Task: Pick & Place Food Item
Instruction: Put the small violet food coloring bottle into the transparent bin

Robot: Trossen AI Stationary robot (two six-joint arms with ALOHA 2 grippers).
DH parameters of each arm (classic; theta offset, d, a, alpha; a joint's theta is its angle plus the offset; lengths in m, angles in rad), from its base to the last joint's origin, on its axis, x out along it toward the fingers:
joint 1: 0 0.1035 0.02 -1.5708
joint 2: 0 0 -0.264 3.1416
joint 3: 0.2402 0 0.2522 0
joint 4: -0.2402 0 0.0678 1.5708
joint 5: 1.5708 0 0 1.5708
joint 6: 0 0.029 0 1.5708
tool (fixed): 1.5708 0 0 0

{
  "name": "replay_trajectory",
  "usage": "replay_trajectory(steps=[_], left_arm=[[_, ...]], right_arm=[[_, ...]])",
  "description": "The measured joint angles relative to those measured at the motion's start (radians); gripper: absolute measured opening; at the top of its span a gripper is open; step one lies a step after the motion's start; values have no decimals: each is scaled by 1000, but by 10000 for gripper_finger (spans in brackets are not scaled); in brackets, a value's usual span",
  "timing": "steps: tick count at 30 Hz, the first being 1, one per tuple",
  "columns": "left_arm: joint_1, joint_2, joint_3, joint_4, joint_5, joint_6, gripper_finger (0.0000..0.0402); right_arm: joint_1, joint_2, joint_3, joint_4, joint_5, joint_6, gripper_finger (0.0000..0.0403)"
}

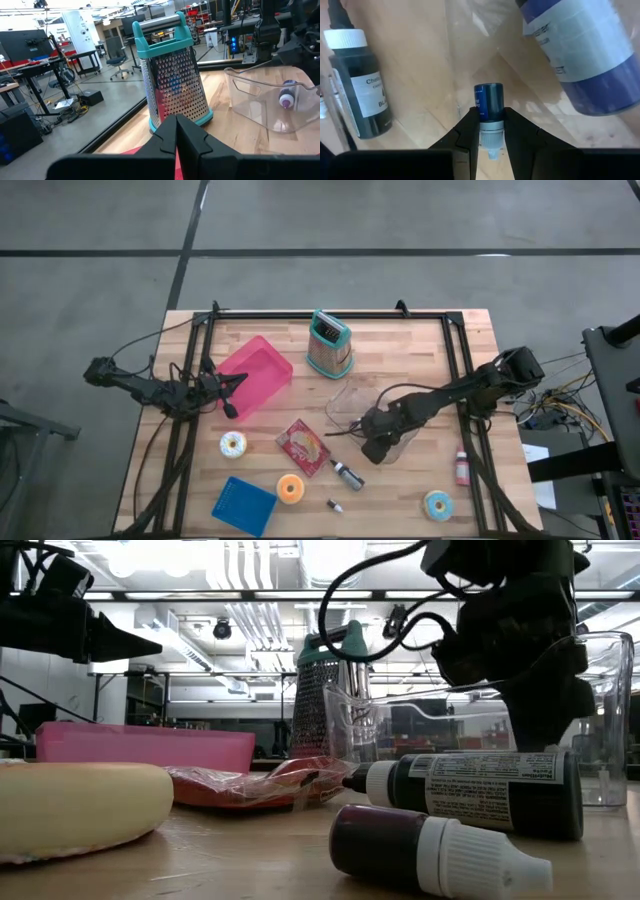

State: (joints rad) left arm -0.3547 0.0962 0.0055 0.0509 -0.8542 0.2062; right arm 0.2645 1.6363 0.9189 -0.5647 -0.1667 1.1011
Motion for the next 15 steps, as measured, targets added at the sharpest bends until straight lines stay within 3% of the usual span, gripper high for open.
replay_trajectory(steps=[15], left_arm=[[0, 0, 0, 0, 0, 0, 5]], right_arm=[[-53, -1, -84, 117, -60, 38, 68]])
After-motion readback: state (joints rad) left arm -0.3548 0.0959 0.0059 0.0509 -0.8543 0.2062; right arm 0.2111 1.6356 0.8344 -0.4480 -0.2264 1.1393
